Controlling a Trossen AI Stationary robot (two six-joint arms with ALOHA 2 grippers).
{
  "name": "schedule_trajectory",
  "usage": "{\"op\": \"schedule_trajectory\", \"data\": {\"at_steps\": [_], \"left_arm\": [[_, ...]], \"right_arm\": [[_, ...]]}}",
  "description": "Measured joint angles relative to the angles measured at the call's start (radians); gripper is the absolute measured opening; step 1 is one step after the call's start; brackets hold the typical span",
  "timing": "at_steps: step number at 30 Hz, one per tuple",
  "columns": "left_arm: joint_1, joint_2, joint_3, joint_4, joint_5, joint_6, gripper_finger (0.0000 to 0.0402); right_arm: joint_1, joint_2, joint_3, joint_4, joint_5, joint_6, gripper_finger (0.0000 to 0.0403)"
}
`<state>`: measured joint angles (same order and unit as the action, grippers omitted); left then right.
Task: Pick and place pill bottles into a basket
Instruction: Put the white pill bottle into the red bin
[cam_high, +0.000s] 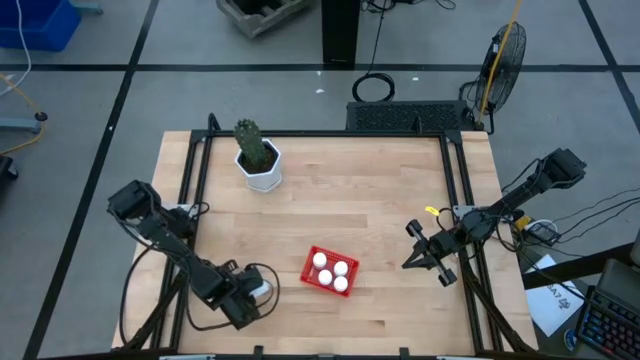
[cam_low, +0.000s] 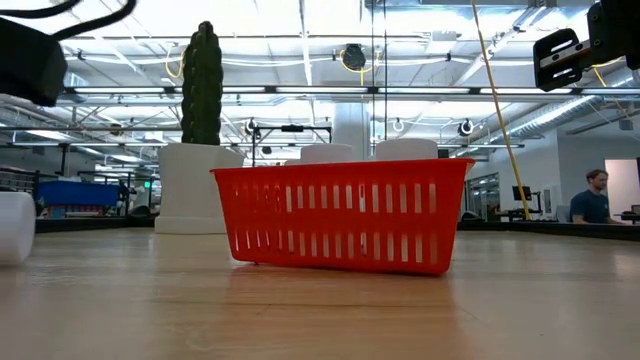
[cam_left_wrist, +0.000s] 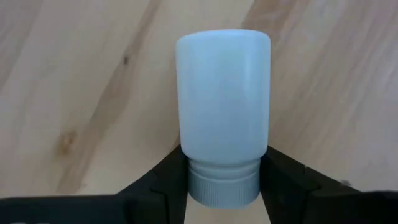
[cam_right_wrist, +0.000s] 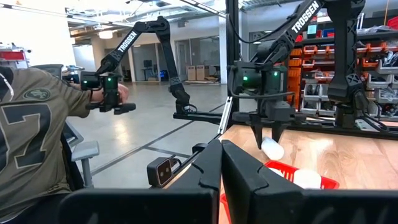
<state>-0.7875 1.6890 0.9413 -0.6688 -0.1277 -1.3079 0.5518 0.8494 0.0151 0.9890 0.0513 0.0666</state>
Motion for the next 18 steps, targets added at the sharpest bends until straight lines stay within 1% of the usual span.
{"op": "schedule_trajectory", "data": {"at_steps": [4,8,12,16,18], "left_arm": [[0.024,-0.011,0.000,0.047,0.032,0.049,0.0161],[0.035,-0.056,0.000,0.112,0.036,0.084,0.0161],[0.035,-0.127,0.000,0.192,0.008,0.131,0.0161],[0.039,-0.198,0.001,0.287,-0.021,0.222,0.0161],[0.056,-0.224,0.001,0.337,-0.022,0.267,0.0162]], "right_arm": [[0.000,0.000,0.000,0.000,0.000,0.000,0.0004],[0.000,0.000,0.000,0.000,0.000,0.000,0.0004],[0.000,0.000,0.000,0.020,0.004,-0.001,0.0004],[-0.001,0.000,0.000,0.085,0.057,-0.050,0.0004],[0.000,-0.001,0.000,0.116,0.057,0.005,0.0004]]}}
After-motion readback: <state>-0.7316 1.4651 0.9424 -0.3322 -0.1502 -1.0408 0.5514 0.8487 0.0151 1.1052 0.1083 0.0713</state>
